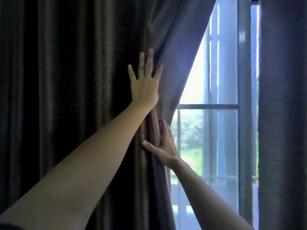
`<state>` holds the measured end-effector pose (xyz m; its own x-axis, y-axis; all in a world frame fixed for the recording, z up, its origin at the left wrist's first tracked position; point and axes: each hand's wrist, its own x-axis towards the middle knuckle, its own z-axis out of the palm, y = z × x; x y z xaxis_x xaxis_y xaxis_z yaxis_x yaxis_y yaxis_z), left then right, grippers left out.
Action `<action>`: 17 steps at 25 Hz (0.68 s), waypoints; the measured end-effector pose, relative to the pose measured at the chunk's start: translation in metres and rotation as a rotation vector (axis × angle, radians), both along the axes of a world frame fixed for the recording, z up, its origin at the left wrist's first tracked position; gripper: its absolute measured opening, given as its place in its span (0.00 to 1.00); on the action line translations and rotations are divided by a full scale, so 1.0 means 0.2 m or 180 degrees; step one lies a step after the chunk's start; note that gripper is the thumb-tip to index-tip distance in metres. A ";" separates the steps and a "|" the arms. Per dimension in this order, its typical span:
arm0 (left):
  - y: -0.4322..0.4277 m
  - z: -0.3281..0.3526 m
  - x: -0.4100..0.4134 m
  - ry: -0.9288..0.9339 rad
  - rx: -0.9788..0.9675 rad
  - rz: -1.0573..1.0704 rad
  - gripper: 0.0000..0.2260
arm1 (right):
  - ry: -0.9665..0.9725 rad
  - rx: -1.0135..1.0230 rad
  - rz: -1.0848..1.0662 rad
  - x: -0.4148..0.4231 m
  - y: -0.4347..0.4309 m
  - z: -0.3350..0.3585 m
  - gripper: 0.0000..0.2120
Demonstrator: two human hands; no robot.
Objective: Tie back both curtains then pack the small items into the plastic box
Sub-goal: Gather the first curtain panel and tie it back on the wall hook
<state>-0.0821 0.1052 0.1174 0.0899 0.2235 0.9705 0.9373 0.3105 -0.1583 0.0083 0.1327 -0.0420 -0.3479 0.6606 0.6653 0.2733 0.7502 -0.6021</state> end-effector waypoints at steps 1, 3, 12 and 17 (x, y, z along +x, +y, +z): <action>-0.02 0.03 -0.08 -0.0014 0.0020 -0.0016 0.40 | 0.0020 0.0011 0.0012 -0.09 -0.02 0.03 0.57; -0.08 0.08 -0.25 -0.0108 -0.0007 -0.0144 0.40 | -0.0004 0.0063 0.0014 -0.26 -0.06 0.09 0.58; -0.35 0.23 -1.02 -0.0270 -0.0238 0.0152 0.40 | -0.0039 0.0137 0.0589 -1.02 -0.26 0.25 0.62; -0.48 0.27 -1.38 -0.0483 -0.0354 0.0231 0.40 | -0.0256 0.0238 0.0700 -1.36 -0.32 0.29 0.62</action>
<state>-0.3580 0.0083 0.1712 -0.0756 0.3308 0.9407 0.9288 0.3665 -0.0542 -0.2628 0.0677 0.0153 -0.5317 0.5132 0.6737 0.1434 0.8386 -0.5256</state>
